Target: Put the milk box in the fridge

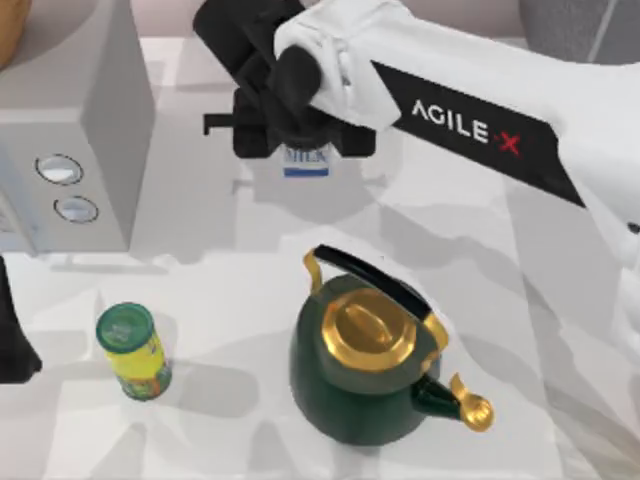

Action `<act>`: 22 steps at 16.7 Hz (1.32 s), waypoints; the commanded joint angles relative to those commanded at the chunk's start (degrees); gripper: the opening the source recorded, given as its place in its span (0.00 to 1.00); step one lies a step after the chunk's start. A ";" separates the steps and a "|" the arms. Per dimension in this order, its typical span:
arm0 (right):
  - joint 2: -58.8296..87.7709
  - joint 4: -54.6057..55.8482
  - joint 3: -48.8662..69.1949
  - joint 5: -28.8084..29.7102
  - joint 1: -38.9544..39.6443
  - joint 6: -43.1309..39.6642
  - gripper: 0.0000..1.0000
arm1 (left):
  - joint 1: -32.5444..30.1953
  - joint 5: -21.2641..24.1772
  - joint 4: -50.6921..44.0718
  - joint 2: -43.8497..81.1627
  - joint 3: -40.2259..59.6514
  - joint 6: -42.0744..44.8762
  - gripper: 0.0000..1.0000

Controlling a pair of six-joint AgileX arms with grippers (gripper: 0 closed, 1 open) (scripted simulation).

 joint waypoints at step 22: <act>-38.30 8.01 -32.16 -4.91 -13.92 -13.02 0.00 | 0.00 0.00 0.00 0.00 0.00 0.00 1.00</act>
